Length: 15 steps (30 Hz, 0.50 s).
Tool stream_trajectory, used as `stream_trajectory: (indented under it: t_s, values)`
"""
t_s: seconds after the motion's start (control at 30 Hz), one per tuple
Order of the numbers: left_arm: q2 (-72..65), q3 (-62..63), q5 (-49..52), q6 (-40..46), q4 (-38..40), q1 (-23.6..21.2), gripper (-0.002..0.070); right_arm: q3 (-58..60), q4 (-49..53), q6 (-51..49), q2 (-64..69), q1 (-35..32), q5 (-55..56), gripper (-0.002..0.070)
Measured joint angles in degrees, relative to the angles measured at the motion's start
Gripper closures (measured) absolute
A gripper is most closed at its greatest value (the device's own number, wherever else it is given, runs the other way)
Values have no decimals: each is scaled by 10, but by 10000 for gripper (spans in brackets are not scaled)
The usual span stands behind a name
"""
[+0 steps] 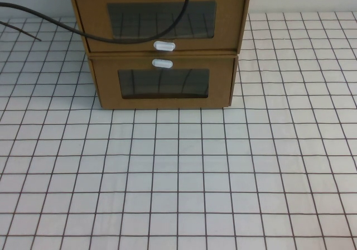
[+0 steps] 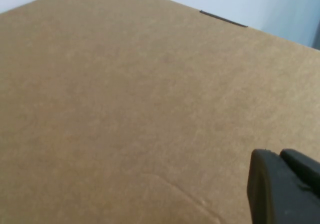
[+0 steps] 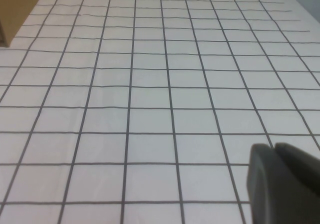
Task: Open the shoe box
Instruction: 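Pull the top drawer of the cardboard box fully open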
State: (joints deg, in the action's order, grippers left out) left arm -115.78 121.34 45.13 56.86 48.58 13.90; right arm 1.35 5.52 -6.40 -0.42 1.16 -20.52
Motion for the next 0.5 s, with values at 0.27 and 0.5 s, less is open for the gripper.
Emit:
stream_trajectory:
  t_s: [0.27,0.5]
  values:
    - [0,0,2,1,-8,0,677,0,1,0,0,0,0,690]
    - [0,0,7,1,-18,0,677,0,-1,0,0,0,39,689]
